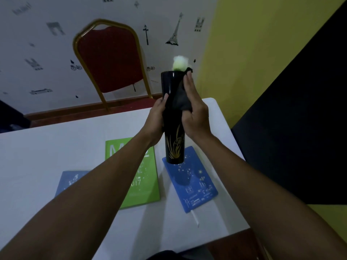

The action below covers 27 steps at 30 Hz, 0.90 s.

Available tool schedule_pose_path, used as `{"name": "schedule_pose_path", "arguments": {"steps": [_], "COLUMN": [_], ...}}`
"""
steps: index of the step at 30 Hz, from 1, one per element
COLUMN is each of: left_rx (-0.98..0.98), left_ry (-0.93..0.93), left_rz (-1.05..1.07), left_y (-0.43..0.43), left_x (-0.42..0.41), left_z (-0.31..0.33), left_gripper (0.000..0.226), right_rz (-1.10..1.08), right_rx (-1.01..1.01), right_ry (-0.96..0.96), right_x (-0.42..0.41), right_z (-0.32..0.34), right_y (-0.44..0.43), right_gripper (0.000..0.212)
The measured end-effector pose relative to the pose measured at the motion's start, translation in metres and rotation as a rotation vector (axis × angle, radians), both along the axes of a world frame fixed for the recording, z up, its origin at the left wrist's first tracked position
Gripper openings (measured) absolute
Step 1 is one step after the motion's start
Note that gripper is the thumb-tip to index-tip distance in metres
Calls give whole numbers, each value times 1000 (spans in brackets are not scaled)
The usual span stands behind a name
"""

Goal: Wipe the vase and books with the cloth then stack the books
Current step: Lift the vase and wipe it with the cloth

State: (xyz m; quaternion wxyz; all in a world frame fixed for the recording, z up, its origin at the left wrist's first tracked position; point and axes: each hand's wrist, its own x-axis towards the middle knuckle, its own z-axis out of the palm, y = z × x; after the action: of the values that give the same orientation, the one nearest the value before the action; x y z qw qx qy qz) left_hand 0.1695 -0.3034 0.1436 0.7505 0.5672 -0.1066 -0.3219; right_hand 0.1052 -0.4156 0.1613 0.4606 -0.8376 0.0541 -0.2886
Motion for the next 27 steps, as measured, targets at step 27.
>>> {"name": "schedule_pose_path", "arguments": {"steps": [27], "left_rx": [-65], "left_ry": [58], "left_rz": [-67], "left_y": [-9], "left_x": [-5], "left_z": [14], "left_gripper": [60], "right_rz": [-6], "right_rx": [47], "right_ry": [13], "right_x": [-27], "right_z": [-6], "right_y": [18], "right_gripper": [81]}}
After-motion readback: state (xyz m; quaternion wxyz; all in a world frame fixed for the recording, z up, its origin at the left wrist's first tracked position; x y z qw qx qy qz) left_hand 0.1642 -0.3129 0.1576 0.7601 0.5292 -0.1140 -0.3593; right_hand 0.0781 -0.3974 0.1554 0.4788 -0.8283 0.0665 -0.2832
